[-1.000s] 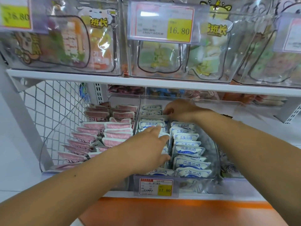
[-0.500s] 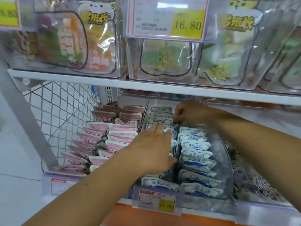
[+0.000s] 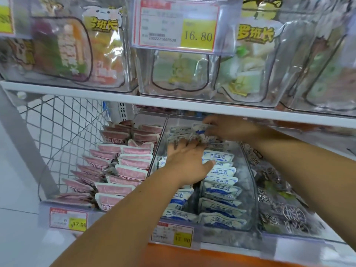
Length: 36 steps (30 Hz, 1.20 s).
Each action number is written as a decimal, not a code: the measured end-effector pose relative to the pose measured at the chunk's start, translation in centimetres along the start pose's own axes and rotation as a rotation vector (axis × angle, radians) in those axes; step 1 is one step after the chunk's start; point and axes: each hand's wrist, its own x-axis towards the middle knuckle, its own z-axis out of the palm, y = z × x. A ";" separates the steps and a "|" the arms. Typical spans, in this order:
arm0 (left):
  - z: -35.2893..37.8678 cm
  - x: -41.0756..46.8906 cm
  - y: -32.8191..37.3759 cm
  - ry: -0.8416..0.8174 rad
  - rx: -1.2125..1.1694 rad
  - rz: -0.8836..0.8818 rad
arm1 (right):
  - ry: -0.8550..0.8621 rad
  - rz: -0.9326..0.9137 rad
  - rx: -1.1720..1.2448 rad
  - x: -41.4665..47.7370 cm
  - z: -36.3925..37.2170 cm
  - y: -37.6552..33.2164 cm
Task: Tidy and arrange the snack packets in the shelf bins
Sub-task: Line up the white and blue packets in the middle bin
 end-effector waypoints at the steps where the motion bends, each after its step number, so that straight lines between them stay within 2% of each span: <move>1: 0.0 0.2 0.0 -0.015 -0.019 -0.002 | 0.009 -0.004 0.030 0.1 -0.3 0.3; 2: 0.0 0.2 -0.1 -0.025 -0.027 0.001 | 0.002 -0.022 0.045 0.2 -0.5 0.8; 5: 0.3 0.1 -0.4 -0.034 -0.031 0.021 | -0.059 -0.047 -0.128 0.2 -0.7 1.6; 9: 0.8 0.0 -0.4 0.033 -0.047 0.030 | -0.163 -0.021 -0.339 0.4 -0.3 1.4; 15: 0.5 1.9 0.1 0.120 -0.029 -0.019 | -0.265 -0.055 -0.295 0.0 -1.1 0.8; 21: 0.8 1.6 -0.1 0.126 -0.058 -0.025 | -0.315 -0.010 -0.250 0.4 -1.1 0.7; 26: 1.4 1.2 -0.4 0.177 -0.049 -0.037 | -0.336 -0.003 -0.512 1.0 1.1 0.3; 28: 1.5 1.2 -0.4 0.159 -0.034 -0.021 | -0.240 -0.045 -0.483 0.9 1.2 1.0; 31: 1.5 1.0 -0.3 0.151 -0.032 -0.015 | -0.143 -0.069 -0.283 0.6 0.7 1.4; 33: 1.5 0.9 -0.3 0.151 -0.033 -0.021 | -0.216 -0.006 -0.199 0.5 0.2 0.5; 36: 1.4 0.6 -0.3 0.161 -0.026 -0.016 | -0.355 0.009 -0.258 0.9 -0.1 -0.6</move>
